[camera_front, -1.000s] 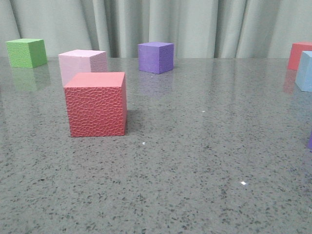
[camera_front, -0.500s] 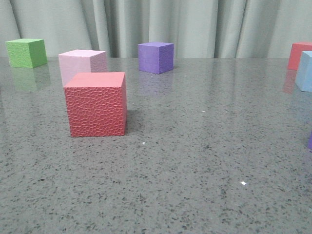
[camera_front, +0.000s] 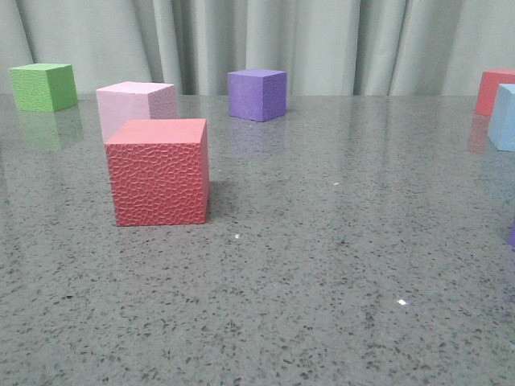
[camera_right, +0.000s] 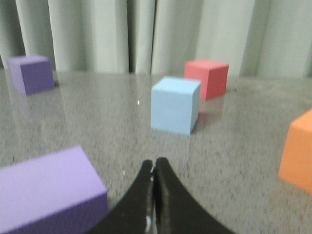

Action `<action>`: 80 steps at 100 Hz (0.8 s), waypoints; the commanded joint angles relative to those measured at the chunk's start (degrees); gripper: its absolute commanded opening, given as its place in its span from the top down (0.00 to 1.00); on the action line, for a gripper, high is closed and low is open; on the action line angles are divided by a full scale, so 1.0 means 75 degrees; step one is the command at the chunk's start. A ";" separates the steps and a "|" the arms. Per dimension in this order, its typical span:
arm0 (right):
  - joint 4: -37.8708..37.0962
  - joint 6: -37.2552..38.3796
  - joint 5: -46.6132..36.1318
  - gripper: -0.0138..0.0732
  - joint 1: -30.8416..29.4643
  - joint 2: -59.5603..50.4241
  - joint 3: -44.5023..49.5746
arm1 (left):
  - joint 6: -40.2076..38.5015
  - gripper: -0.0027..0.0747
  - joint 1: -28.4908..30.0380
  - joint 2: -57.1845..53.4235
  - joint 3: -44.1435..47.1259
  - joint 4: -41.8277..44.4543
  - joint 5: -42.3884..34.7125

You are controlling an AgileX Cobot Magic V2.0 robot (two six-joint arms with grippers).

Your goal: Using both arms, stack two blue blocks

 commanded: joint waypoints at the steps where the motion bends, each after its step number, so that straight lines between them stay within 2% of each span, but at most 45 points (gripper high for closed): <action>1: -0.0048 -0.0043 -0.1013 0.98 -0.0047 -0.0192 -0.0281 | 0.0008 0.99 0.0008 -0.0237 0.0027 -0.0070 -0.0716; 13: 0.0074 -0.0043 -0.0621 0.98 -0.0047 -0.0113 -0.0843 | 0.0008 0.99 0.0008 -0.0207 -0.0520 -0.0070 -0.0340; 25: 0.0104 -0.0043 0.0331 0.98 -0.0047 0.0184 -0.1739 | 0.0008 0.99 0.0008 0.0117 -0.1408 -0.0070 0.0448; 63: 0.0388 -0.0043 0.3863 0.98 -0.0047 0.2272 -0.5231 | 0.0008 0.99 0.0008 0.2934 -0.5225 -0.0191 0.4684; 80: 0.0873 -0.0043 0.5545 0.98 -0.0047 0.3424 -0.6575 | 0.0008 0.99 0.0008 0.4165 -0.6748 -0.0398 0.6141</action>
